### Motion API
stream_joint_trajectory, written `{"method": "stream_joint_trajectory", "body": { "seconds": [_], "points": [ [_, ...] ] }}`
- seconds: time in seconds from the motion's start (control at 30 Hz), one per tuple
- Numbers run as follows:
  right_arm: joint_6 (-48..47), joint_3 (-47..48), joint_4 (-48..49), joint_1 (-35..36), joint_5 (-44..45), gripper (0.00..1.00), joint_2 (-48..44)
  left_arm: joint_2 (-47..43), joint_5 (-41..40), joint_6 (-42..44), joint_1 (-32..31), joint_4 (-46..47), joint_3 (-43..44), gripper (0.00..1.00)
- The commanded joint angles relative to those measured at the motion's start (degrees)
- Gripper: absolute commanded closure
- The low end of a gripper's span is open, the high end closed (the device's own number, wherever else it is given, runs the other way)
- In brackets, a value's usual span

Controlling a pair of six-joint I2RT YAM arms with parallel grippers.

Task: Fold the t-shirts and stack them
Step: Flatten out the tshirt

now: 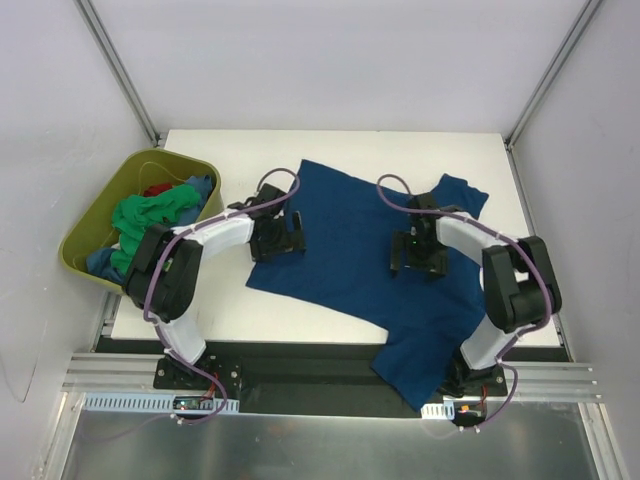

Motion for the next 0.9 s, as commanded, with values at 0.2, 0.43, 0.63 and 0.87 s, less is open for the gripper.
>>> {"method": "stream_joint_trajectory", "body": {
  "seconds": [0.2, 0.43, 0.63, 0.87],
  "points": [
    [4.9, 9.3, -0.2, 17.3, -7.4, 0.03, 7.1, -12.7, -8.1, -2.2, 7.4, -5.5, -12.7, 0.01],
    [5.7, 12.4, -2.3, 20.5, -4.8, 0.03, -0.2, -20.2, -3.2, -0.8, 7.1, -7.0, -8.7, 0.01],
    [3.6, 16.9, -6.9, 6.2, -0.6, 0.03, -6.6, -21.8, -2.0, 0.4, 0.7, -6.9, -3.4, 0.01],
    [1.0, 30.0, -8.9, -12.8, 0.6, 0.02, 4.3, -10.5, 3.3, 1.1, -5.1, -3.9, 2.0, 0.01]
  ]
}}
